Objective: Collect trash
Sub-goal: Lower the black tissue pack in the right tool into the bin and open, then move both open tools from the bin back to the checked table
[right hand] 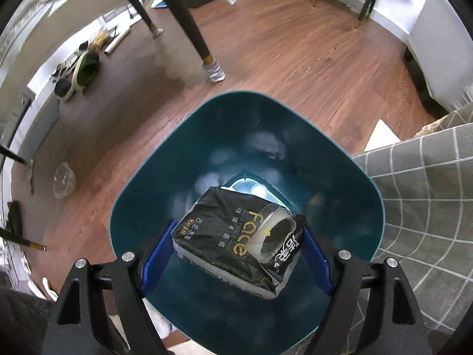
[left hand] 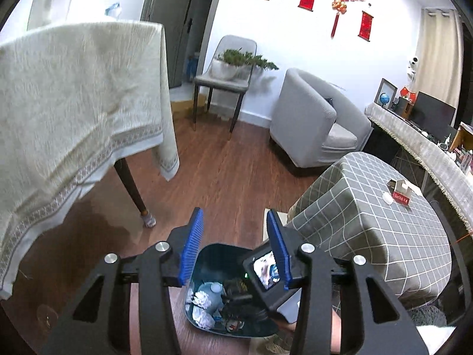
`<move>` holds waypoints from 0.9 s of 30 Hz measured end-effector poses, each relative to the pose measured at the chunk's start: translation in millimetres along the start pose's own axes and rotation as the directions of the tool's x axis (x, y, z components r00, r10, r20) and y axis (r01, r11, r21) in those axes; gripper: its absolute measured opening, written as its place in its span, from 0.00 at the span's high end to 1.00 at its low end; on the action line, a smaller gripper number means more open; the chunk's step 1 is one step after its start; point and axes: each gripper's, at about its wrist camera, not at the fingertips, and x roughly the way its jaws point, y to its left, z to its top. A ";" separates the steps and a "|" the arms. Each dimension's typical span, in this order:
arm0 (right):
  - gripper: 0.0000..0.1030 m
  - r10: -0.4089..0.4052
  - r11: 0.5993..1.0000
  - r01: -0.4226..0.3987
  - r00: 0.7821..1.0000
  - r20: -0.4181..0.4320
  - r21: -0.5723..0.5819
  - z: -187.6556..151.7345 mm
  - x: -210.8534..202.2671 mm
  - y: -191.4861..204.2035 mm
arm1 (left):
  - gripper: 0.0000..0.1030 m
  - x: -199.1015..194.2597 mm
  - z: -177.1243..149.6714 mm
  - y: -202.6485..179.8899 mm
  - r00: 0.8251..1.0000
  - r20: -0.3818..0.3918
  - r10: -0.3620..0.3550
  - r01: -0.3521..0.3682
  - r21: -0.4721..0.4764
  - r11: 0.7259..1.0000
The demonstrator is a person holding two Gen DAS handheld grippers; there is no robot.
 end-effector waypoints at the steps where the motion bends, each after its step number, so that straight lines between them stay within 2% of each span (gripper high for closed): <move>1: 0.21 -0.002 1.000 0.002 1.000 -0.008 -0.004 -1.3 2.1 0.4 | 0.55 -1.9 1.6 -0.4 1.000 0.006 -0.003 0.003 0.000 1.000; 8: 0.20 -0.038 0.998 0.034 0.996 -0.080 -0.057 -18.9 20.9 -1.1 | 0.55 -9.1 10.0 -1.7 0.999 0.040 -0.018 0.019 -0.020 1.000; 10: 0.16 -0.057 0.996 0.050 0.994 -0.095 -0.076 -24.0 23.7 -2.2 | 0.55 -10.6 11.8 -0.8 0.999 0.048 -0.018 0.019 -0.021 1.000; 12: 0.12 -0.072 0.994 0.063 0.993 -0.098 -0.091 -27.9 23.3 -4.5 | 0.55 -11.0 14.4 0.2 0.998 0.054 -0.019 0.020 -0.026 0.999; 17: 0.10 -0.065 0.994 0.056 0.993 -0.097 -0.094 -33.3 15.7 -10.4 | 0.55 -10.5 18.9 -1.4 0.998 0.063 -0.025 0.028 -0.040 0.999; 21: 0.10 -0.043 0.995 0.037 0.996 -0.074 -0.092 -34.9 3.7 -13.2 | 0.55 -9.7 23.1 -6.0 0.997 0.073 -0.026 0.029 -0.040 0.999; 27: 0.10 0.034 0.997 -0.031 0.999 0.031 -0.075 -30.8 -39.3 -14.8 | 0.55 -7.0 29.0 -16.8 0.996 0.088 -0.023 0.026 -0.029 0.999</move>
